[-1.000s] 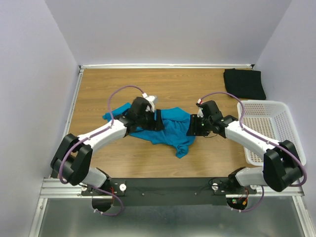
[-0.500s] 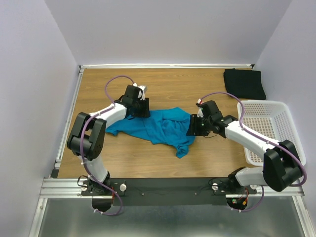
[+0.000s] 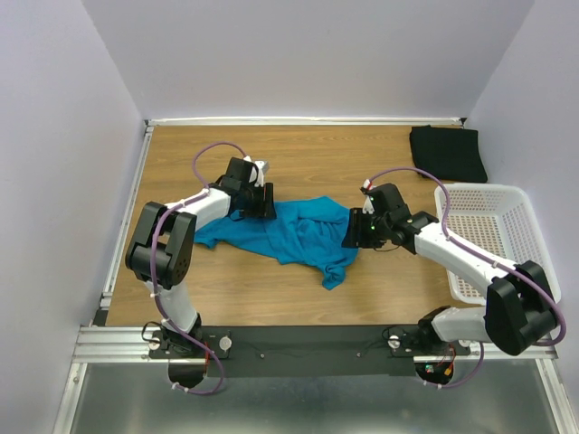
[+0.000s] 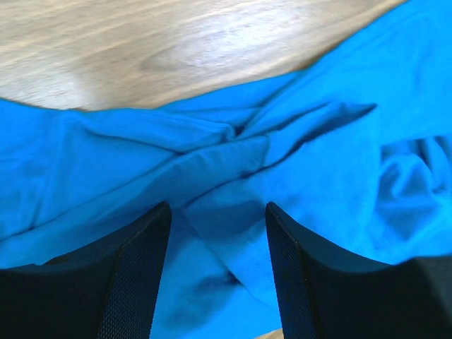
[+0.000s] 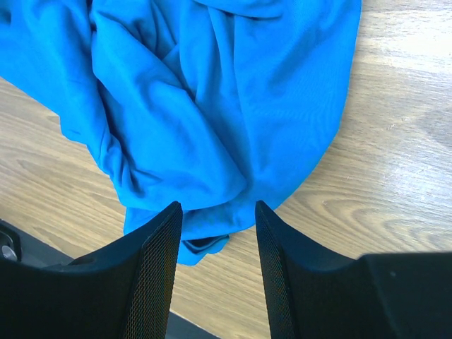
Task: Fold and stack the t-shirts
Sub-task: Flatten the tshirt out
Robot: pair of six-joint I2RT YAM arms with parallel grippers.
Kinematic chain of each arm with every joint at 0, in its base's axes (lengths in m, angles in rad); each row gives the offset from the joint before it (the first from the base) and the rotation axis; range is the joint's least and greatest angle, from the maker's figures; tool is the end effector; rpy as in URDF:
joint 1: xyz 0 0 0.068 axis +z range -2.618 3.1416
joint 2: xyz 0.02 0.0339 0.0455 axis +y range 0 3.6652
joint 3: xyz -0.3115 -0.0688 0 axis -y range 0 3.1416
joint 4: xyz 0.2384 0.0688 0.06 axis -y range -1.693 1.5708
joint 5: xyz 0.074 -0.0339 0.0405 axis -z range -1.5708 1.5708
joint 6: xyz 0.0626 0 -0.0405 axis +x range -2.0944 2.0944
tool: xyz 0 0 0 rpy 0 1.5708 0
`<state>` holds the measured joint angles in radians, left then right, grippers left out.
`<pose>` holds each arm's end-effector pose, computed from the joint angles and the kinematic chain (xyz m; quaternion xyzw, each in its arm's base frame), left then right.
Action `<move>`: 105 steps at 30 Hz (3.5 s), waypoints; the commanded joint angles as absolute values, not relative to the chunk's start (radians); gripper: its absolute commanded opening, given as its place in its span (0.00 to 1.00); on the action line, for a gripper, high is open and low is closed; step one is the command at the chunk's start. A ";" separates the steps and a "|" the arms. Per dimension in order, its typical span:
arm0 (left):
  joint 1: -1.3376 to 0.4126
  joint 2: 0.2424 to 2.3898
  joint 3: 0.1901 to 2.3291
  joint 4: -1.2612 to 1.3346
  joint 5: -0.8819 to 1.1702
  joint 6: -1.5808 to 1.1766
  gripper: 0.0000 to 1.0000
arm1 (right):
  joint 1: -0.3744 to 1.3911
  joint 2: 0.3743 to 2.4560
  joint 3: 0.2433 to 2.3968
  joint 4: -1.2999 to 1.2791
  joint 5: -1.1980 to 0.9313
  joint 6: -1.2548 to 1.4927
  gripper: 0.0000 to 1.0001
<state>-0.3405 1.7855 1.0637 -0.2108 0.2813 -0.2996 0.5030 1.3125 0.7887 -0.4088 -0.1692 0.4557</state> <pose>0.3570 -0.1449 0.1976 0.0632 0.9390 -0.2241 0.2530 0.2207 0.1335 0.2384 -0.0489 0.9452 0.2154 0.2404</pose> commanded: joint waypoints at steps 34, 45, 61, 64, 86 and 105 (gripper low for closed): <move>-0.342 1.724 1.014 -0.150 0.446 -0.339 0.41 | 0.502 1.331 0.799 -0.399 -0.147 0.457 0.53; -0.341 1.697 0.994 -0.146 0.468 -0.350 0.41 | 0.502 1.336 0.805 -0.399 -0.152 0.457 0.53; -0.341 1.654 0.940 -0.045 0.549 -0.413 0.42 | 0.502 1.327 0.792 -0.399 -0.153 0.468 0.53; -0.341 1.667 0.931 -0.020 0.551 -0.431 0.43 | 0.503 1.324 0.790 -0.397 -0.153 0.469 0.53; -0.348 1.740 0.934 -0.005 0.483 -0.453 0.40 | 0.502 1.313 0.778 -0.393 -0.164 0.488 0.53; -0.350 1.339 1.003 -0.256 0.236 -0.426 0.00 | 0.503 1.402 0.741 -0.361 -0.085 0.572 0.61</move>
